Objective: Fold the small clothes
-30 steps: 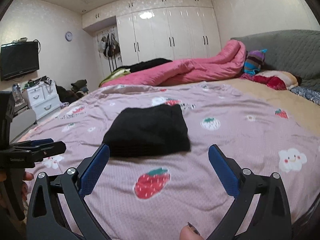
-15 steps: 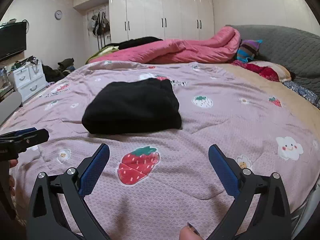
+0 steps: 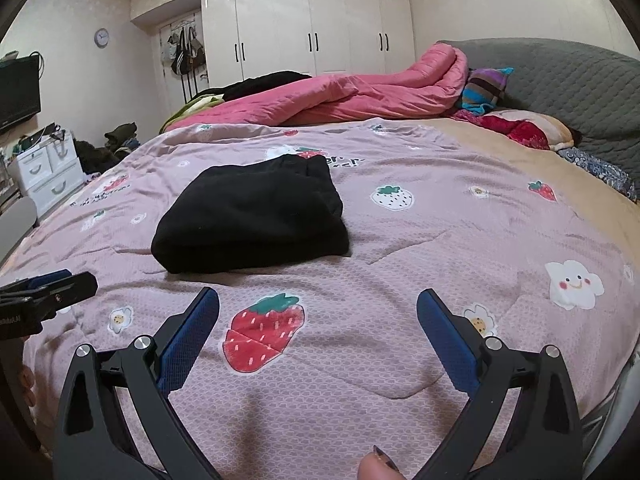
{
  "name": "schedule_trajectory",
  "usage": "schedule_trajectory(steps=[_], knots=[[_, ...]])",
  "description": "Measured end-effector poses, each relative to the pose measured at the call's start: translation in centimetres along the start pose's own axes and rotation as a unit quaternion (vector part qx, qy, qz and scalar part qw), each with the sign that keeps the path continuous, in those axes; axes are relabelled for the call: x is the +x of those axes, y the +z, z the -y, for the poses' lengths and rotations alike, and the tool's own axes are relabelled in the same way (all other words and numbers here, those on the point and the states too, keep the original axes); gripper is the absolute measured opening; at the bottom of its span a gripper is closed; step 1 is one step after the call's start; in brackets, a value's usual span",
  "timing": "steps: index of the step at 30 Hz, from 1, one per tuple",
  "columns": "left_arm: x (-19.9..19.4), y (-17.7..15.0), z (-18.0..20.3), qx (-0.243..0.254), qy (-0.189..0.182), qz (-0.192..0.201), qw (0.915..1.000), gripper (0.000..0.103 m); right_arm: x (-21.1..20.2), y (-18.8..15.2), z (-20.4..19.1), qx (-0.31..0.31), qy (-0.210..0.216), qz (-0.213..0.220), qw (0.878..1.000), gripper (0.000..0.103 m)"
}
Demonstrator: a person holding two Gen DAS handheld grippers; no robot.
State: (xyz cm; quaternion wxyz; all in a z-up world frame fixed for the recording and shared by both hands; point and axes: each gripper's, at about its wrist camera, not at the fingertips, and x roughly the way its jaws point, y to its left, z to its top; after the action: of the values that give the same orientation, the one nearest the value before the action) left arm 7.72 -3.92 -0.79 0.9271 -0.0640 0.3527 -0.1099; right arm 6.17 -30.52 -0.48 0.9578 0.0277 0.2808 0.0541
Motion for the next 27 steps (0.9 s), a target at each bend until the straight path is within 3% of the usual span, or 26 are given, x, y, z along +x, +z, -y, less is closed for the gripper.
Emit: schedule_trajectory(steps=[27], knots=[[-0.39,0.04,-0.17,-0.002,0.011,-0.005,0.9999,0.094,-0.09,-0.10,-0.34,-0.007,0.003,-0.001,1.000,0.099]])
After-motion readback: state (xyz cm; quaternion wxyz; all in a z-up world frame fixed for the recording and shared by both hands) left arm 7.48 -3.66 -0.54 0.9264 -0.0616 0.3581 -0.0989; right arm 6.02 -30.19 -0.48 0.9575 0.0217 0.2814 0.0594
